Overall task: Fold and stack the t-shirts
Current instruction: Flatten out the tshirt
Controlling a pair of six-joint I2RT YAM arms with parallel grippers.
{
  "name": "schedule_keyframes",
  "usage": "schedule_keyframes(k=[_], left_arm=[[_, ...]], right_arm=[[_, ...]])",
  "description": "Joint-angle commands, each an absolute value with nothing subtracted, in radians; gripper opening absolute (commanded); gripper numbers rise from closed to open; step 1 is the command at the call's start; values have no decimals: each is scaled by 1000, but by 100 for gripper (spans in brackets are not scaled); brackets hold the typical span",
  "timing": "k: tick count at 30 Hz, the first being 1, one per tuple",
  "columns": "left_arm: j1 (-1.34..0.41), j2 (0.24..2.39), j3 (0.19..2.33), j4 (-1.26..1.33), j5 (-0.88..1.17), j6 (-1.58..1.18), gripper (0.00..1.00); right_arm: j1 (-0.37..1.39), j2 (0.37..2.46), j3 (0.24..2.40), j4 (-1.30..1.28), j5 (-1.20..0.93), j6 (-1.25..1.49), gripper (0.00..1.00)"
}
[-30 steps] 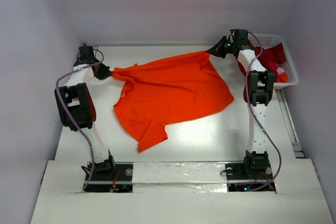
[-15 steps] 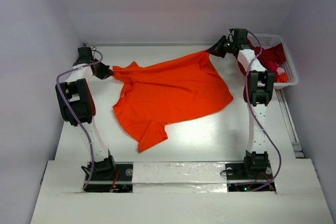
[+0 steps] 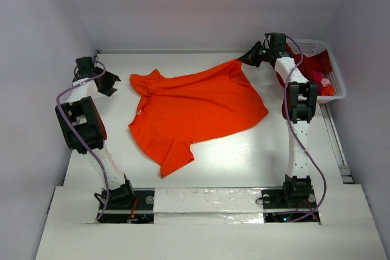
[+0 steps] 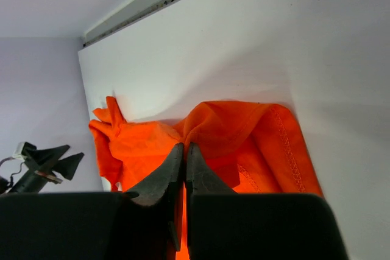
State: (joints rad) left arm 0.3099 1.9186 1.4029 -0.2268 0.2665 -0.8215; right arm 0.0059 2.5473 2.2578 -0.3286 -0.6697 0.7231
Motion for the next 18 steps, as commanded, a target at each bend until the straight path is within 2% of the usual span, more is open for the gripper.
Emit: schedule_keyframes(k=[1, 3, 5, 11, 13, 18], left_arm=[[318, 1826, 1385, -207, 256, -838, 52], [318, 1798, 1362, -190, 271, -848, 66], [272, 1752, 1339, -163, 291, -848, 69], [146, 1839, 1472, -229, 319, -779, 63], [106, 1891, 1512, -244, 324, -762, 55], [48, 2003, 1646, -337, 307, -706, 53]], right_arm=[[3, 2482, 2279, -284, -680, 727, 0], [3, 2482, 2279, -282, -681, 727, 0], [3, 2482, 2278, -282, -681, 729, 0], [3, 2484, 2278, -275, -684, 736, 0], [3, 2482, 2278, -275, -684, 736, 0], [12, 2477, 2278, -278, -681, 733, 0]])
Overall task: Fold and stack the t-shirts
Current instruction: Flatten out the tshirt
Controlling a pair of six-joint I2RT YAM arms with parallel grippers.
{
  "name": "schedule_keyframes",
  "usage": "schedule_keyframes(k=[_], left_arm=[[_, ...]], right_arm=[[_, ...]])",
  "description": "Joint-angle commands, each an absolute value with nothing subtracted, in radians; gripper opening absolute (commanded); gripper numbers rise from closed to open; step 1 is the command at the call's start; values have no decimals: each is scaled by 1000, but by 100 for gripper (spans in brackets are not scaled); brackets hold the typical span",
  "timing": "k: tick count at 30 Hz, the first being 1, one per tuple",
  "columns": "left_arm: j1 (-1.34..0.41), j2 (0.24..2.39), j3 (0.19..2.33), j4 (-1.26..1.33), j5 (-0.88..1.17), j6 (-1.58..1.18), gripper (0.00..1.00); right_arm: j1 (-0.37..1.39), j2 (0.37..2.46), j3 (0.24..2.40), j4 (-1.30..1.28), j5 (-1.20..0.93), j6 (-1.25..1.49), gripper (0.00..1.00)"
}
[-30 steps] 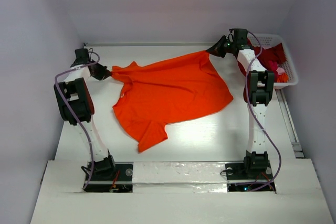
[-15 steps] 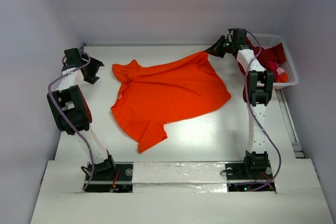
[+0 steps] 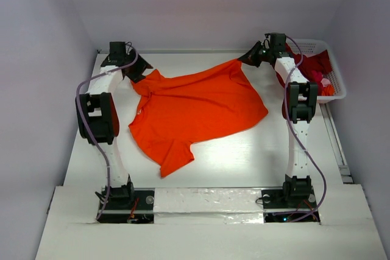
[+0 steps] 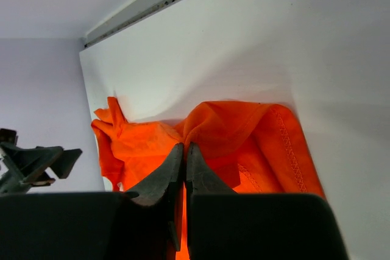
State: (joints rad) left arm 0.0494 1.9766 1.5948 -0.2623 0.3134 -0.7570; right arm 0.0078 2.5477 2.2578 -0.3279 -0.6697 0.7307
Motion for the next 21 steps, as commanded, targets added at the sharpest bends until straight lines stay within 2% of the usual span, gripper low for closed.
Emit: schedule_keyframes(k=[1, 11, 21], left_arm=[[48, 2003, 1641, -339, 298, -706, 53], [48, 1971, 1605, -442, 163, -629, 49], [29, 1996, 1602, -466, 184, -591, 48]], right_arm=[[12, 2477, 2278, -278, -681, 733, 0], [12, 2484, 2286, -276, -683, 736, 0], [12, 2485, 2284, -273, -686, 742, 0]])
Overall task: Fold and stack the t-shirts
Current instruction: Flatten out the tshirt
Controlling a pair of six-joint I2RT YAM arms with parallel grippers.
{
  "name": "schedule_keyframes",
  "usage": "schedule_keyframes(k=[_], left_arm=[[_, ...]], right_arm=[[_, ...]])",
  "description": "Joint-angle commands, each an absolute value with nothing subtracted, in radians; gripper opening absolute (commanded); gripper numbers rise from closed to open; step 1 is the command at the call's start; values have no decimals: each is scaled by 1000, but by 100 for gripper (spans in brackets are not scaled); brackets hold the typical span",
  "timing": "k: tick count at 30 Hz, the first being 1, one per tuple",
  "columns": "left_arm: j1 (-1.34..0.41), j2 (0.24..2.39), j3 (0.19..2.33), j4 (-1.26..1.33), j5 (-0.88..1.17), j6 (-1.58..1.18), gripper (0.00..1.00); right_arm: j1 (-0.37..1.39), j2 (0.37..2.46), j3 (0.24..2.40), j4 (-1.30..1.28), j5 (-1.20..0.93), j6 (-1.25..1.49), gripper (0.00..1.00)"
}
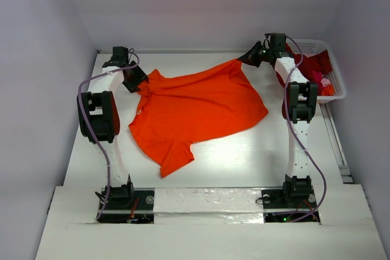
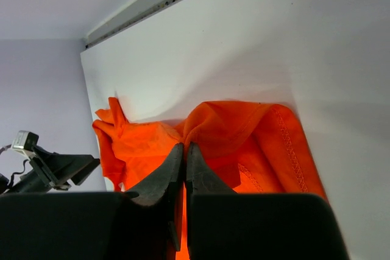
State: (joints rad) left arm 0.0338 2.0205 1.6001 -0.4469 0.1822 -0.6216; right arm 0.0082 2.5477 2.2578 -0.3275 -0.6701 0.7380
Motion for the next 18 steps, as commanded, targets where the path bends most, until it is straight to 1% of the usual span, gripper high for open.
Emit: schedule_keyframes(k=[1, 6, 8, 9, 10, 16, 17, 18], left_arm=[[29, 2002, 1600, -465, 189, -591, 48], [-2, 2017, 1595, -453, 222, -594, 47], [-11, 2022, 1595, -451, 224, -594, 44], [-11, 2023, 1594, -449, 224, -595, 39], [-11, 2025, 1592, -446, 224, -597, 38], [-29, 2043, 1586, -451, 226, -592, 36], [-29, 2042, 1583, -451, 222, -592, 32], [-29, 2042, 1580, -451, 219, -592, 25]], right_arm=[[12, 2485, 2284, -273, -686, 742, 0], [12, 2484, 2284, -275, -684, 739, 0], [12, 2484, 2284, -275, -684, 742, 0], [12, 2484, 2284, -273, -686, 742, 0], [12, 2482, 2284, -272, -686, 744, 0], [12, 2484, 2289, -272, -686, 745, 0], [12, 2484, 2289, -272, -686, 746, 0], [12, 2484, 2289, -270, -686, 747, 0]])
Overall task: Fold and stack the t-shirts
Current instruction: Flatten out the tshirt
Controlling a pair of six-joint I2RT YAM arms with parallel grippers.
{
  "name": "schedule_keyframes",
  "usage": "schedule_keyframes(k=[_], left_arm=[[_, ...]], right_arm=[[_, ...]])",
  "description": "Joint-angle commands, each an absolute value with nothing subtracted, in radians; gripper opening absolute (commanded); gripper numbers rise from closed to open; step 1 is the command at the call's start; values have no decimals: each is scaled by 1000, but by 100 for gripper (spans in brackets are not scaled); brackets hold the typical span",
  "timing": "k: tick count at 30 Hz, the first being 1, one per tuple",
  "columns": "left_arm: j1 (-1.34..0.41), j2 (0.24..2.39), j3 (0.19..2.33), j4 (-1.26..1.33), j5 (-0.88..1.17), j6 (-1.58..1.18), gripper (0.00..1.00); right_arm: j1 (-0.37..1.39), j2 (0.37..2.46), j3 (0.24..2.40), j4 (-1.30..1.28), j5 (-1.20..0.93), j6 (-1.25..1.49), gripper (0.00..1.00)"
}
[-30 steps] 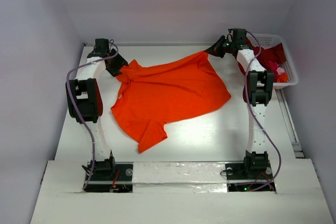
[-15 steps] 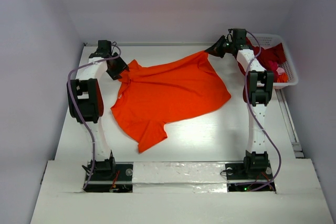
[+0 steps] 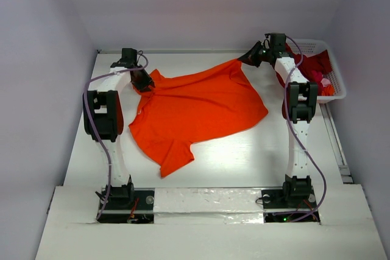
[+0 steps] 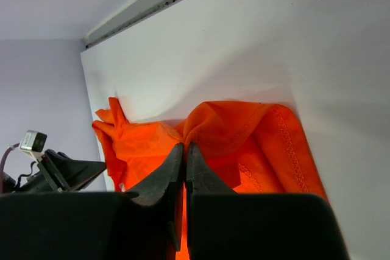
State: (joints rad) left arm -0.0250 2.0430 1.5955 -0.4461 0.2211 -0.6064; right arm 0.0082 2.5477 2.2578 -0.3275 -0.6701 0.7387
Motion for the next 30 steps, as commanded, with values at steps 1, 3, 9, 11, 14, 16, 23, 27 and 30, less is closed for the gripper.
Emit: schedule_keyframes(k=[1, 3, 9, 11, 14, 16, 23, 27, 30], left_arm=[[-29, 2043, 1580, -453, 218, -591, 19], [-29, 2045, 1588, -462, 210, -588, 4], [-29, 2046, 1618, -486, 196, -581, 0], [-29, 2046, 1627, -489, 195, -580, 0], [-29, 2036, 1631, -499, 173, -583, 0], [8, 2002, 1611, -489, 155, -594, 0], [185, 1910, 1562, -465, 111, -632, 0], [258, 1881, 1545, -465, 100, -647, 0], [290, 1853, 1522, -443, 103, -672, 0]], right_arm=[[12, 2484, 2289, -270, -686, 747, 0], [12, 2484, 2289, -272, -686, 746, 0], [12, 2485, 2292, -268, -686, 749, 0], [12, 2485, 2293, -270, -686, 750, 0], [12, 2484, 2292, -271, -686, 750, 0], [12, 2484, 2292, -270, -686, 749, 0], [12, 2485, 2309, -281, -673, 746, 0], [12, 2493, 2333, -298, -663, 747, 0], [12, 2490, 2335, -307, -640, 749, 0]])
